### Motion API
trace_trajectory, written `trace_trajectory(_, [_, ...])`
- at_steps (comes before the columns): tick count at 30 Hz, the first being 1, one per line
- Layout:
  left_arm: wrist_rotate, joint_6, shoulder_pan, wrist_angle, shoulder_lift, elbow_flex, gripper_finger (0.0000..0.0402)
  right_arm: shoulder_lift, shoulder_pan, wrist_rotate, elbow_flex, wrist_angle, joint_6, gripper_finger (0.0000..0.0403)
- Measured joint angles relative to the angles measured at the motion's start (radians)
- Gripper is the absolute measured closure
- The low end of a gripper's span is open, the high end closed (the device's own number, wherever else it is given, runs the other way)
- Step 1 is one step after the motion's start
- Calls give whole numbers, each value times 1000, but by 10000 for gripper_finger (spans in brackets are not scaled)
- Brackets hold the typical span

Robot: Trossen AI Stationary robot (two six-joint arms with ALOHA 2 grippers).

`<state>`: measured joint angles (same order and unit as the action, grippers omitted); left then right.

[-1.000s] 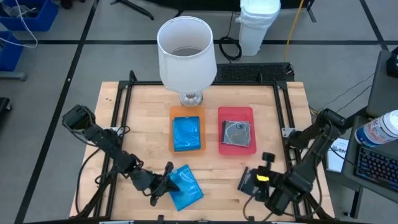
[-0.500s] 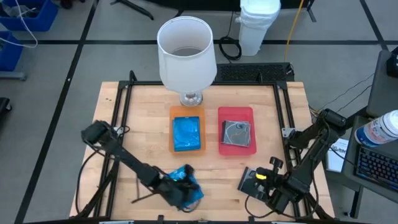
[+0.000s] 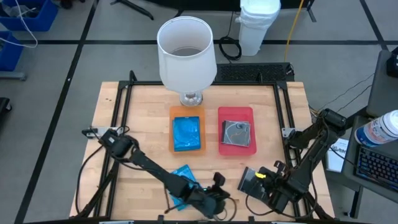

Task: Pick & place jewel cases by type
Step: Put the black CD case into the red bin

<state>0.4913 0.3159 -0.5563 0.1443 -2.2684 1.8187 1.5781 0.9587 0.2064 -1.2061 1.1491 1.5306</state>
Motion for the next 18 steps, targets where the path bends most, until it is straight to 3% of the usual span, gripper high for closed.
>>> trace_trajectory(6, [-24,-6,24,115,-50,79,330,-67,20,-61,109,-6,17,316])
trace_trajectory(10, [-127,38,39,132,-55,77,276,-172,18,-54,203,-71,25,279])
trace_trajectory(15, [-174,74,36,82,-71,76,222,-333,17,-34,355,-210,65,251])
trace_trajectory(18, [-182,44,38,42,-71,76,209,-418,17,-25,450,-281,111,240])
